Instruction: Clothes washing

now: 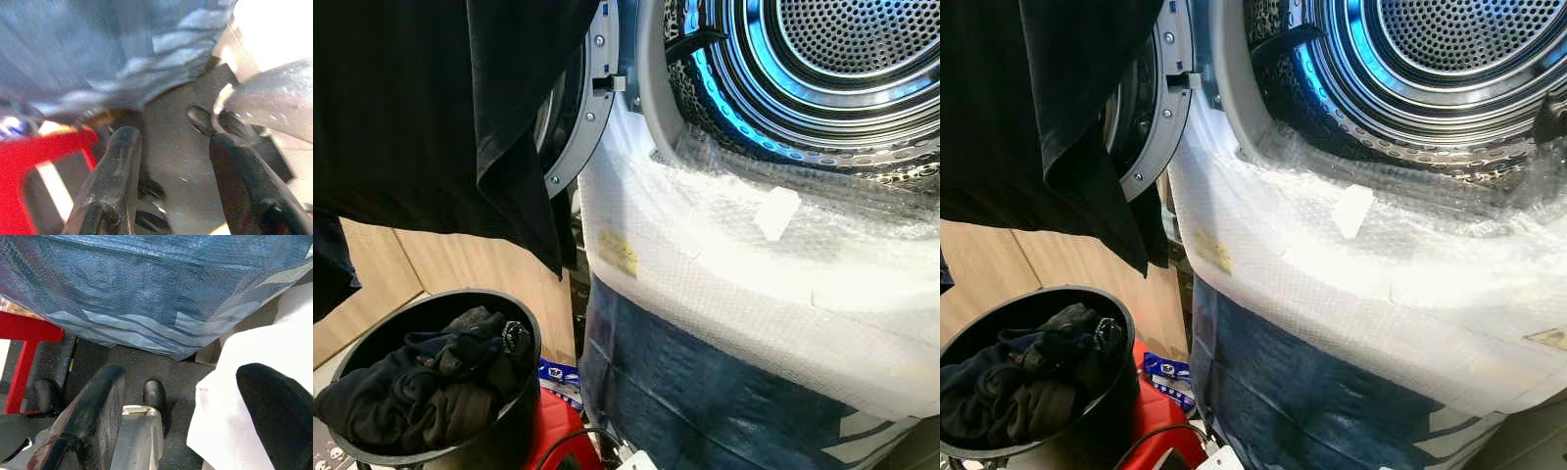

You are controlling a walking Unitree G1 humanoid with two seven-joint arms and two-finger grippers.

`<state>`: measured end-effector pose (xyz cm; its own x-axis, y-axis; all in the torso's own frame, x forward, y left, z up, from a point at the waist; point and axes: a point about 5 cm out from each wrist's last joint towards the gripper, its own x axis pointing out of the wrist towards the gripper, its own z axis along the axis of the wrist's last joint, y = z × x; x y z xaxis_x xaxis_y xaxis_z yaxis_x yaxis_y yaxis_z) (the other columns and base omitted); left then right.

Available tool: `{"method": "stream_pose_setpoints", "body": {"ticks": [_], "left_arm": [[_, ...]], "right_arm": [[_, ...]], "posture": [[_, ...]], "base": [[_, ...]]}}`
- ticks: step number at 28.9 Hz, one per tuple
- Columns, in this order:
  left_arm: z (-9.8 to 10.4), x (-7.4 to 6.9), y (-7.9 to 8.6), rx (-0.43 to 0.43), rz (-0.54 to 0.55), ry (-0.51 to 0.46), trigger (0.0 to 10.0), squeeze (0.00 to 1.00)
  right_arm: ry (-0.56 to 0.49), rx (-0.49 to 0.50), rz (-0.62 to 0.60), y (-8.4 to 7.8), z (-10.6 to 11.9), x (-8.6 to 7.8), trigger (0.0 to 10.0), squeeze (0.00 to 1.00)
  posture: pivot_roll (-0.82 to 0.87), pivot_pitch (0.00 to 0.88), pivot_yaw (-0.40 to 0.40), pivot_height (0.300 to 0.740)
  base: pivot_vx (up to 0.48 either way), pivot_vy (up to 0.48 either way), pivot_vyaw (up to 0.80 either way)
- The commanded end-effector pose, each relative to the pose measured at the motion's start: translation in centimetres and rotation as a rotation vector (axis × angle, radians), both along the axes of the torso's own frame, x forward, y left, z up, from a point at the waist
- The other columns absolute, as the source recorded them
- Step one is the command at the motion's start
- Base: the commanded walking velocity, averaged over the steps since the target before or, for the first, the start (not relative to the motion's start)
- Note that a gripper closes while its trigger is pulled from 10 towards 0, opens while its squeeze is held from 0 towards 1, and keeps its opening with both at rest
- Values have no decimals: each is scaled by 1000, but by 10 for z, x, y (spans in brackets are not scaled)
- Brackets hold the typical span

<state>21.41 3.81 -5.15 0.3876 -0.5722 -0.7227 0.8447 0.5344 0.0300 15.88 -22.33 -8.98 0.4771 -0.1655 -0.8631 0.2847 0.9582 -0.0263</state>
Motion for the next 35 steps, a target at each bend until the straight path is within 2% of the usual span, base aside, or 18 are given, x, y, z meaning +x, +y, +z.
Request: {"method": "stream_pose_setpoints", "body": {"ticks": [1, 4, 7, 9, 13, 14, 15, 17, 19, 21, 22, 24, 28, 29, 31, 32, 33, 35], "left_arm": [[14, 16, -7, -12, -41, -99, 10000, 0], [33, 34, -17, 11, -170, -256, 10000, 0], [51, 45, -29, -32, -247, -349, 10000, 0], [77, 56, -40, -100, -311, -453, 10000, 0], [99, 62, -46, -198, -309, -474, 10000, 0], [109, 63, -48, -246, -293, -472, 10000, 0], [128, 65, -50, -341, -217, -452, 10000, 0], [140, 69, -48, -440, -60, -390, 10000, 0], [148, 75, -36, -463, 80, -380, 10000, 0], [149, 76, -33, -458, 96, -383, 10000, 0], [150, 81, -20, -427, 137, -414, 10000, 0], [153, 83, -8, -398, 133, -455, 10000, 0], [157, 76, 9, -388, 102, -453, 10000, 0], [155, 67, 14, -348, 27, -435, 10000, 0], [147, 54, 22, -325, -27, -315, 10000, 0], [147, 54, 22, -325, -27, -315, 10000, 0], [143, 38, 32, -285, -130, -283, 10000, 0], [147, 29, 43, -294, -139, -261, 10000, 0]], "right_arm": [[19, -3, -7, 2, -3, -5, 10000, 0], [46, 5, 17, 10, -7, -11, 10000, 0], [56, 8, 14, 14, -8, -14, 10000, 0], [54, 18, 25, 20, -9, -13, 10000, 0], [60, 24, 32, 24, -10, -15, 10000, 0], [61, 25, 34, 25, -10, -15, 10000, 0], [64, 26, 42, 26, -11, -15, 10000, 0], [68, 27, 56, 28, -11, -15, 10000, 0], [77, 26, 69, 31, -12, -16, 10000, 0], [80, 26, 72, 31, -12, -17, 10000, 0], [84, 25, 86, 33, -12, -17, 10000, 0], [84, 25, 94, 34, -12, -16, 10000, 0], [83, 26, 110, 36, -12, -15, 10000, 0], [81, 27, 108, 38, -12, -13, 10000, 0], [80, 28, 107, 39, -12, -13, 10000, 0], [80, 28, 107, 39, -12, -13, 10000, 0], [79, 30, 111, 40, -12, -14, 10000, 0], [78, 31, 122, 42, -12, -14, 10000, 0]], "posture": [[-48, 0, -8, 740], [-31, 0, 13, 740], [-23, 0, 18, 740], [-16, 0, 28, 740], [-11, 0, 43, 740], [-11, 0, 43, 740], [-2, 0, 48, 740], [19, 0, 48, 740], [46, 0, 49, 740], [46, 0, 49, 740], [53, 0, 52, 740], [61, 0, 54, 740], [73, 0, 62, 740], [68, 0, 67, 740], [61, 0, 79, 740], [61, 0, 79, 740], [58, 0, 85, 740], [65, 0, 86, 740]], "base": [[0, 0, 0], [0, 0, 0], [0, 0, 0], [0, 0, 0], [0, 0, 0], [0, 0, 0], [0, 0, 0], [0, 0, 0], [0, 0, 0], [0, 0, 0], [0, 0, 0], [0, 0, 0], [0, 0, 0], [0, 0, 0], [0, 0, 0], [0, 0, 0], [0, 0, 0], [0, 0, 0]]}}
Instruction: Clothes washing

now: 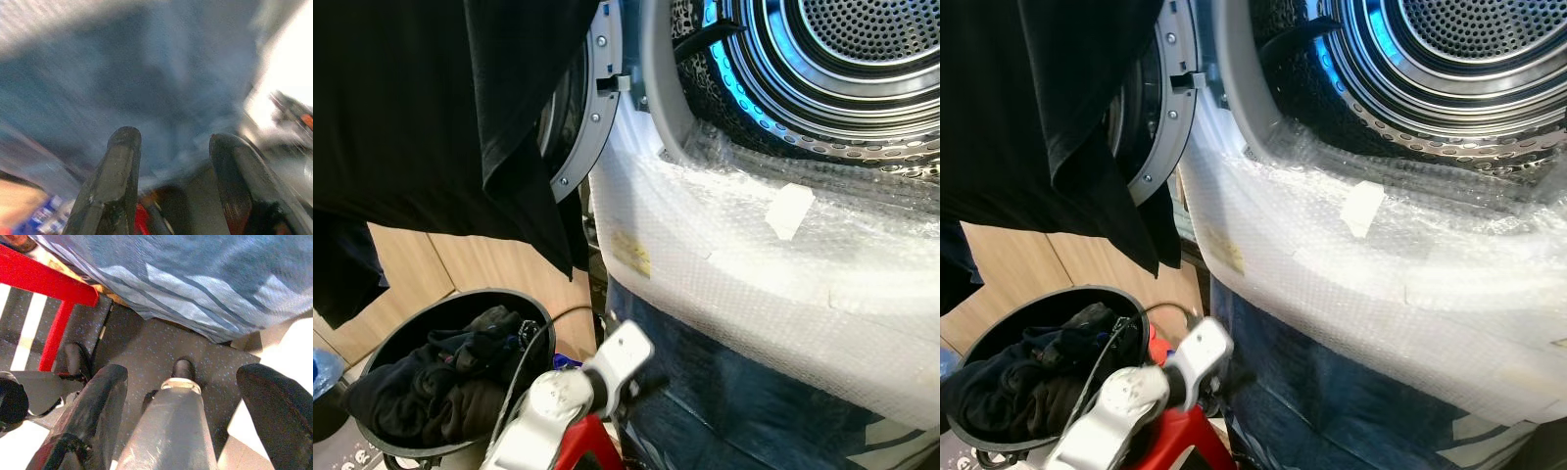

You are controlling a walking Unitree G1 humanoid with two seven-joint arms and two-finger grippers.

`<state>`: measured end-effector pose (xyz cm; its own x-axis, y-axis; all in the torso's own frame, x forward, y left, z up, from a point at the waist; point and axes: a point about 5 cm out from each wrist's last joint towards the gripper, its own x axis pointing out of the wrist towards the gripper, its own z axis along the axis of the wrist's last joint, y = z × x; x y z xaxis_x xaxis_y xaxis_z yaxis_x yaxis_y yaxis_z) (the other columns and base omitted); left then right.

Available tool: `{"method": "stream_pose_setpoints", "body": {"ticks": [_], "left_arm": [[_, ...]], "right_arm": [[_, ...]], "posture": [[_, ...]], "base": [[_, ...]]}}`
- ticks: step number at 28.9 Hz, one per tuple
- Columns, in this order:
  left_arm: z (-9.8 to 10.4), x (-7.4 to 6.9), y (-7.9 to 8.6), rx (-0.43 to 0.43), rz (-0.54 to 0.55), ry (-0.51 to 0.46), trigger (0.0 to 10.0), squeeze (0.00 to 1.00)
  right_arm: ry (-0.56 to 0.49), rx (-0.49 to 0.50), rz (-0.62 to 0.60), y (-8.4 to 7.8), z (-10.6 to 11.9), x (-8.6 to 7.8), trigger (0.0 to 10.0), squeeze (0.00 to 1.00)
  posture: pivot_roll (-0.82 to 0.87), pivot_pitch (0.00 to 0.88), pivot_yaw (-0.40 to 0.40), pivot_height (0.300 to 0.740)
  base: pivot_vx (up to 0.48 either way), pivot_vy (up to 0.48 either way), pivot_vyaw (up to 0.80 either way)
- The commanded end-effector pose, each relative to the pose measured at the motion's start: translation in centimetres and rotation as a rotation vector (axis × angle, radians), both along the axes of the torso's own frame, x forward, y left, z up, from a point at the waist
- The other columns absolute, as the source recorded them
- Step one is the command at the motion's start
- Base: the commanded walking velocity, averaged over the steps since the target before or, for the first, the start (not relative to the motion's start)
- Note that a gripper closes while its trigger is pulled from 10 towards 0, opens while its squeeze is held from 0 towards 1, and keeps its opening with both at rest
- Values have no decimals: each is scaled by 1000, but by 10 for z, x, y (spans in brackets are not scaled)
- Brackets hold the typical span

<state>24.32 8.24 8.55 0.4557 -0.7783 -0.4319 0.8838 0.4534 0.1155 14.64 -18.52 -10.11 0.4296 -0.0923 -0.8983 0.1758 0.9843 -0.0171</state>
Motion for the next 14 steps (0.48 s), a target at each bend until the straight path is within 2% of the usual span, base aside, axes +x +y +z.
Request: {"method": "stream_pose_setpoints", "body": {"ticks": [1, 3, 4, 6, 8, 9, 11, 12, 14], "left_arm": [[15, 0, 7, -26, 1, -30, 10000, 0], [29, 3, 26, 7, 92, -81, 10000, 0], [29, 3, 26, 7, 92, -81, 10000, 0], [46, 2, 38, 7, 144, -95, 10000, 0], [55, -4, 52, 60, 191, -101, 10000, 0], [55, -4, 52, 60, 191, -101, 10000, 0], [61, -15, 63, 107, 226, -75, 10000, 0], [63, -27, 67, 130, 216, -39, 10000, 0], [64, -34, 69, 153, 220, -32, 10000, 0]], "right_arm": [[12, 4, 16, 4, -1, -3, 10000, 0], [31, -6, 50, 5, -3, -7, 10000, 0], [31, -6, 50, 5, -3, -7, 10000, 0], [44, -6, 84, 5, -4, -11, 10000, 0], [49, -10, 98, 5, -5, -12, 10000, 0], [49, -10, 98, 5, -5, -12, 10000, 0], [50, -14, 104, 4, -5, -12, 10000, 0], [49, -15, 110, 4, -4, -11, 10000, 0], [48, -17, 114, 3, -4, -10, 10000, 0]], "posture": [[68, 0, 86, 740], [108, 0, 77, 740], [108, 0, 77, 740], [119, 0, 74, 740], [122, 0, 74, 740], [122, 0, 74, 740], [118, 0, 74, 740], [122, 0, 72, 740], [125, 0, 69, 740]], "base": [[0, 0, 0], [0, 0, 0], [0, 0, 0], [0, 0, 0], [0, 0, 0], [0, 0, 0], [0, 0, 0], [0, 0, 0], [0, 0, 0]]}}
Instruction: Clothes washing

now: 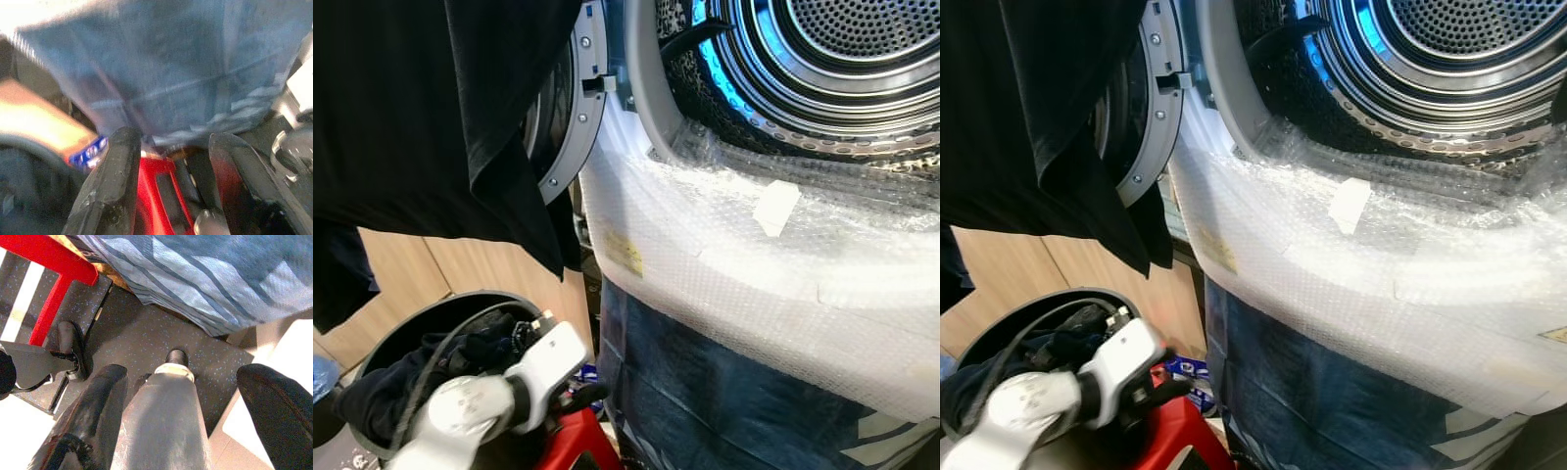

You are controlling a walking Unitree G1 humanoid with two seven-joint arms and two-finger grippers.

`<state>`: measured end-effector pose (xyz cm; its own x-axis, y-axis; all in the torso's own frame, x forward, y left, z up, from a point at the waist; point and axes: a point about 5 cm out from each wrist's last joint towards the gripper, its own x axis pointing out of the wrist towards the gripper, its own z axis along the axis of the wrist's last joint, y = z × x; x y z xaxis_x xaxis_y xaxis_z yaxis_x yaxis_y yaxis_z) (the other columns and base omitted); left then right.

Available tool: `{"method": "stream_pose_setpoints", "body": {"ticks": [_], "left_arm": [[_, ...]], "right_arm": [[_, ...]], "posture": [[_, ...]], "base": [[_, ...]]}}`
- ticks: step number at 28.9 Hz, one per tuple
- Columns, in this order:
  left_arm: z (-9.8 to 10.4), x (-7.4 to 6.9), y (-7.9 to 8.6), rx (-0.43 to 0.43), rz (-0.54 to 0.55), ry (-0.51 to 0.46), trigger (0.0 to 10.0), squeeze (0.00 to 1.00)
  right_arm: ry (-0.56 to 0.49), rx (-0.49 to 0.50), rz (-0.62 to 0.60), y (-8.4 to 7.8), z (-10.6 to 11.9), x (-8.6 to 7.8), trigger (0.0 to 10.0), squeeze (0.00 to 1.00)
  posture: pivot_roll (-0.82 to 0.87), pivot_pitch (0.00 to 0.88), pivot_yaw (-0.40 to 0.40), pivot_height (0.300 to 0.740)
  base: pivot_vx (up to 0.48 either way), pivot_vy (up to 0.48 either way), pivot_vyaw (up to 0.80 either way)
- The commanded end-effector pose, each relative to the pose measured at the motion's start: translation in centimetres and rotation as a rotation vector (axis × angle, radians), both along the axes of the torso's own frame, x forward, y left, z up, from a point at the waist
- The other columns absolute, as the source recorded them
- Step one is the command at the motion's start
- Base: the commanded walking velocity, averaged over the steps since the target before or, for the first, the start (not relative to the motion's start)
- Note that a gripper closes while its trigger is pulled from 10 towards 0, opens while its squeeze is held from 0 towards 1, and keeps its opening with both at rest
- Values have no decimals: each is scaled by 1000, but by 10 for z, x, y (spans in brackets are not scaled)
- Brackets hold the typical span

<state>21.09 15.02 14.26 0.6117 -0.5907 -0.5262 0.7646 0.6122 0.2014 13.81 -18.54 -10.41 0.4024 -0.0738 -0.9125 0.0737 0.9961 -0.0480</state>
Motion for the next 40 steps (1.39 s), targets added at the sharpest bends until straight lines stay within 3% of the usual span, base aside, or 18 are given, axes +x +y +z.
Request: {"method": "stream_pose_setpoints", "body": {"ticks": [1, 4, 5, 6, 7, 10, 14, 18, 21, 22, 32, 40], "left_arm": [[10, -3, 6, 31, 77, -44, 10000, 0], [16, 8, 21, 11, 322, -129, 10000, 0], [17, 15, 39, 9, 544, -191, 10000, 0], [18, 18, 47, 19, 617, -235, 10000, 0], [18, 18, 47, 19, 617, -235, 10000, 0], [22, 19, 67, 39, 769, -310, 10000, 0], [32, 22, 76, -27, 870, -386, 10000, 0], [26, 19, 81, -64, 934, -354, 10000, 0], [19, 14, 95, -134, 1077, -317, 10000, 0], [18, 15, 98, -196, 1114, -307, 10000, 1000], [12, 26, 100, -321, 1078, -288, 10000, 1000], [13, 34, 99, -316, 1038, -294, 10000, 1000]], "right_arm": [[8, 5, 19, 3, -1, -1, 10000, 0], [6, 0, 31, 2, 0, 0, 10000, 0], [5, -3, 36, 1, 0, 1, 10000, 0], [5, -4, 38, 1, 0, 2, 10000, 0], [5, -4, 38, 1, 0, 2, 10000, 0], [5, -4, 52, 1, 1, 3, 10000, 0], [0, 1, 62, 2, 2, 6, 10000, 0], [-15, 10, 53, 3, 3, 9, 10000, 0], [-21, 19, 56, 4, 3, 10, 10000, 0], [-17, 17, 64, 4, 3, 10, 10000, 0], [-30, 11, 61, 2, 5, 14, 10000, 0], [-34, 7, 74, 1, 6, 17, 10000, 0]], "posture": [[127, 0, 68, 740], [142, 0, 59, 740], [150, 0, 51, 740], [150, 0, 51, 740], [150, 0, 51, 740], [155, 0, 40, 740], [162, 0, 34, 740], [155, 0, 36, 740], [154, 0, 33, 740], [159, 0, 27, 740], [146, 0, 12, 740], [142, 0, 5, 740]], "base": [[0, 0, 0], [0, 0, 0], [0, 0, 0], [0, 0, 0], [0, 0, 0], [0, 0, 0], [0, 0, 0], [0, 0, 0], [0, 0, 0], [0, 0, 0], [0, 0, 0], [0, 0, 0]]}}
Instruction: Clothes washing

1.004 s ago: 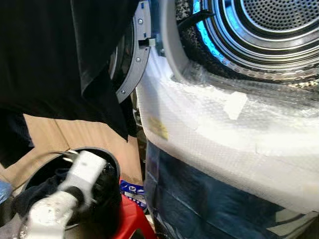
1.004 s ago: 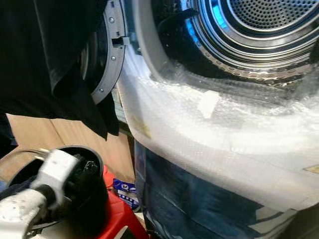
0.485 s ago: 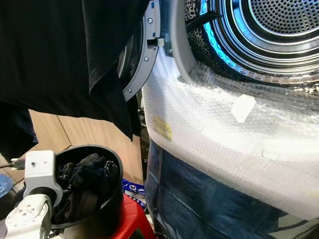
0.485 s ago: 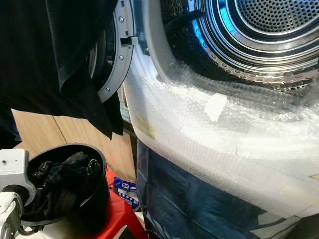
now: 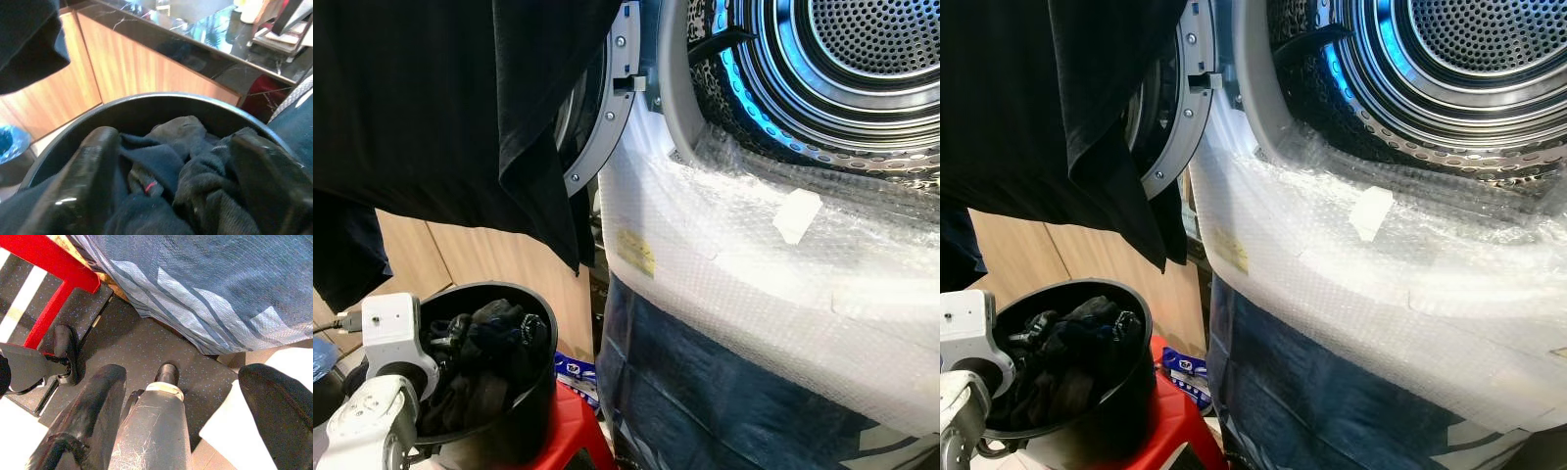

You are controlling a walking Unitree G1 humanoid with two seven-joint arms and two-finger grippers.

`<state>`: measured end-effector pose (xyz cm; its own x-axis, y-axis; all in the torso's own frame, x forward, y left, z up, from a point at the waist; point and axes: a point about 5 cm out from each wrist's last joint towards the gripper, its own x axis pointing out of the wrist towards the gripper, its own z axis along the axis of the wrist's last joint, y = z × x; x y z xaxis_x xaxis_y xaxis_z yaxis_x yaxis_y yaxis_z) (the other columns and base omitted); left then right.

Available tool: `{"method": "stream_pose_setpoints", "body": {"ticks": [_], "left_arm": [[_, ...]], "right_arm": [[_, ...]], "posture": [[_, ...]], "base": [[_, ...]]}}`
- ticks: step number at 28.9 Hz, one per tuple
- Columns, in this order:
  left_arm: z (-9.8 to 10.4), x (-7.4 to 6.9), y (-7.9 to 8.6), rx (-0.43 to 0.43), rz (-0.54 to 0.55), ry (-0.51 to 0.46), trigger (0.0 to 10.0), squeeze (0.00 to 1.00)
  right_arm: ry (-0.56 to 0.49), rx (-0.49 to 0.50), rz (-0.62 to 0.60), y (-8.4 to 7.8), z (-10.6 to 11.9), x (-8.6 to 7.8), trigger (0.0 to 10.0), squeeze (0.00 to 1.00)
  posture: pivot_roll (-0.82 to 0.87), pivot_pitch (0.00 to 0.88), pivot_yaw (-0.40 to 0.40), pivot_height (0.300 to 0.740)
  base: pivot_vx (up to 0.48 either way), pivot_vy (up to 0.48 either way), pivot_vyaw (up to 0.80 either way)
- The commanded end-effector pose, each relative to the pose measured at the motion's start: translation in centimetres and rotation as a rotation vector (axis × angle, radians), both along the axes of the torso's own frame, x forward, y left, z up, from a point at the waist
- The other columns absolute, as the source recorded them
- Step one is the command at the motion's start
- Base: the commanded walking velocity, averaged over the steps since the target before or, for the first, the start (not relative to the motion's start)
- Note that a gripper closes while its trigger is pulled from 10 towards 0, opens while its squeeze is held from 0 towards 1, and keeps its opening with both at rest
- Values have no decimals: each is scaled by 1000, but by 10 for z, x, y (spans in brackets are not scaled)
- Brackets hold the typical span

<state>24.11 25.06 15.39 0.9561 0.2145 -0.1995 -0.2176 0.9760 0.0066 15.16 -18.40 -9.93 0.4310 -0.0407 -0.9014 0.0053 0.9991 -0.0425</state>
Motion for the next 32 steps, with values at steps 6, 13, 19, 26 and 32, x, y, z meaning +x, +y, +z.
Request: {"method": "stream_pose_setpoints", "body": {"ticks": [6, 13, 19, 26, 32], "left_arm": [[-5, 5, -5, 4, -43, 24, 10000, 0], [-21, -2, 0, 10, -14, 128, 10000, 0], [-29, -3, -4, 10, -39, 174, 10000, 0], [-35, -3, -12, 31, -98, 222, 10000, 0], [-41, -6, -10, 43, -86, 272, 8039, 0]], "right_arm": [[-8, 3, 12, 1, 2, 4, 10000, 0], [-4, -18, 44, 0, 2, 5, 10000, 0], [6, -33, 89, 0, 2, 5, 10000, 0], [2, -32, 121, 5, 2, 6, 10000, 0], [6, -40, 147, 6, 1, 5, 10000, 0]], "posture": [[139, 0, 0, 740], [142, 0, -4, 740], [146, 0, -13, 740], [142, 0, -10, 740], [147, 0, -10, 740]], "base": [[0, 0, 0], [0, 0, 0], [0, 0, 0], [0, 0, 0], [0, 0, 0]]}}
